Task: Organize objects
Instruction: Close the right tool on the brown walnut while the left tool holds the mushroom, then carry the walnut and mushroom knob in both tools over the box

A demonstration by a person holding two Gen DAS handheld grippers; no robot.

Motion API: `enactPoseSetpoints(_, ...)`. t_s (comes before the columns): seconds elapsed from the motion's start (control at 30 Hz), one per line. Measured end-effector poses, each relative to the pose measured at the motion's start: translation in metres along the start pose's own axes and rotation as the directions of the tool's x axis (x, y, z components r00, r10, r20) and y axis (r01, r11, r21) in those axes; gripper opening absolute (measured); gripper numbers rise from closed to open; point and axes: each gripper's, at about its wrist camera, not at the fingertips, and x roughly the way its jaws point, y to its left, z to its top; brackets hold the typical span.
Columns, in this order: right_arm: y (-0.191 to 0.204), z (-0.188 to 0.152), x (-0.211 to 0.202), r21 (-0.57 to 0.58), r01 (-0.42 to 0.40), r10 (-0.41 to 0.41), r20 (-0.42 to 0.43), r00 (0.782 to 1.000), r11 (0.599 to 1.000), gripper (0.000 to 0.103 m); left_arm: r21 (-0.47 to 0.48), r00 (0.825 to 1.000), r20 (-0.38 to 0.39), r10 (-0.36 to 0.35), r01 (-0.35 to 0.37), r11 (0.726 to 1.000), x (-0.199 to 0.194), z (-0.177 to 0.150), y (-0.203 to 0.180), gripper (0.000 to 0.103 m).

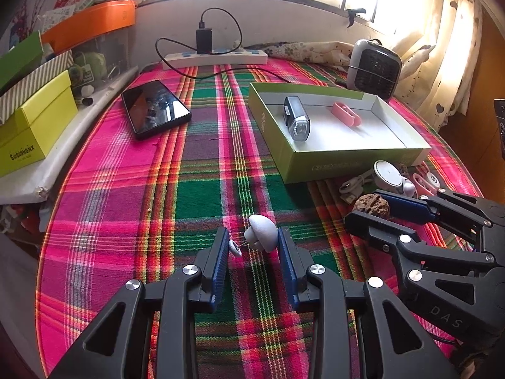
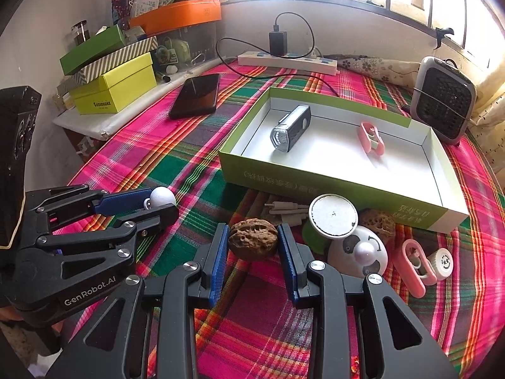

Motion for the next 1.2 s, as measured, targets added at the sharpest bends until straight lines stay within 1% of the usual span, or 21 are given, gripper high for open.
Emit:
enactPoseSetpoints(0.4,-0.006,0.001,-0.014,0.004,0.010,-0.010,0.035,0.999,1.000,0.032,0.028,1.000,0.025,0.006,-0.007,1.000,-0.018,0.004,0.024,0.029)
enactPoseSetpoints(0.67,-0.014,0.001,-0.023,0.013,0.015,-0.016,0.053,0.998,1.000,0.032,0.045,0.999,0.039,0.008,-0.009,0.999,-0.025,0.010,0.031,0.029)
enactPoseSetpoints(0.97,-0.027,0.004,-0.033,0.028,0.026,-0.028,0.075,0.997,0.999,0.032,0.064,0.999,0.051,0.001,-0.004,0.998,-0.028,0.020,0.017,0.029)
enactPoseSetpoints(1.2,-0.039,0.008,-0.038,0.047,0.029,-0.033,0.087,0.996,0.998,0.032,0.075,0.998,0.063,-0.005,0.001,0.997,-0.022,0.033,-0.020,0.029)
